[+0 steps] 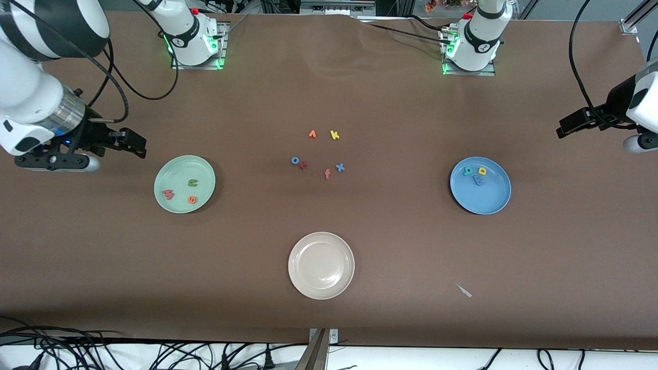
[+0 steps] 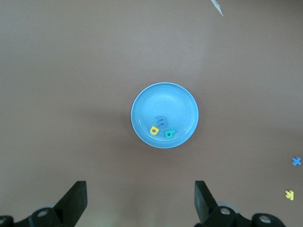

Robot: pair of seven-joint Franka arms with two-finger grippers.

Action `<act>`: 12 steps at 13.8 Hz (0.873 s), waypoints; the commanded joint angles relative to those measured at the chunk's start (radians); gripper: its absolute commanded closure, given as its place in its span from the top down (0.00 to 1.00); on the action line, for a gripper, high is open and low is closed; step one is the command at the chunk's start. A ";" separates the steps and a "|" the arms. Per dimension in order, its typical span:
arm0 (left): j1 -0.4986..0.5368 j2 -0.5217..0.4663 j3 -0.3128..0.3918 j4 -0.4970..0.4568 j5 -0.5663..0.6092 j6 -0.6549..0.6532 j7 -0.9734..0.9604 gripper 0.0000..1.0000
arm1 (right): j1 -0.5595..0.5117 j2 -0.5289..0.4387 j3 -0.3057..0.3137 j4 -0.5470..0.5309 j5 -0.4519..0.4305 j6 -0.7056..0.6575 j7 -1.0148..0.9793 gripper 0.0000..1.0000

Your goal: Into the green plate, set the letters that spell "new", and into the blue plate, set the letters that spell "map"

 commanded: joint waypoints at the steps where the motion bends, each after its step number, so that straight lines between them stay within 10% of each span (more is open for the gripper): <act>1: -0.004 -0.013 0.007 -0.007 -0.029 -0.007 0.022 1.00 | -0.010 0.008 -0.006 0.067 0.031 -0.062 -0.034 1.00; 4: -0.004 -0.012 0.007 -0.007 -0.029 -0.007 0.022 1.00 | 0.005 -0.005 -0.017 0.081 0.035 -0.090 -0.033 1.00; 7: -0.004 -0.013 0.007 -0.007 -0.029 -0.007 0.022 1.00 | 0.168 -0.012 -0.191 0.081 0.037 -0.093 -0.036 1.00; 12: -0.006 -0.012 0.007 -0.007 -0.029 -0.007 0.022 1.00 | 0.168 -0.011 -0.198 0.090 0.032 -0.135 -0.040 1.00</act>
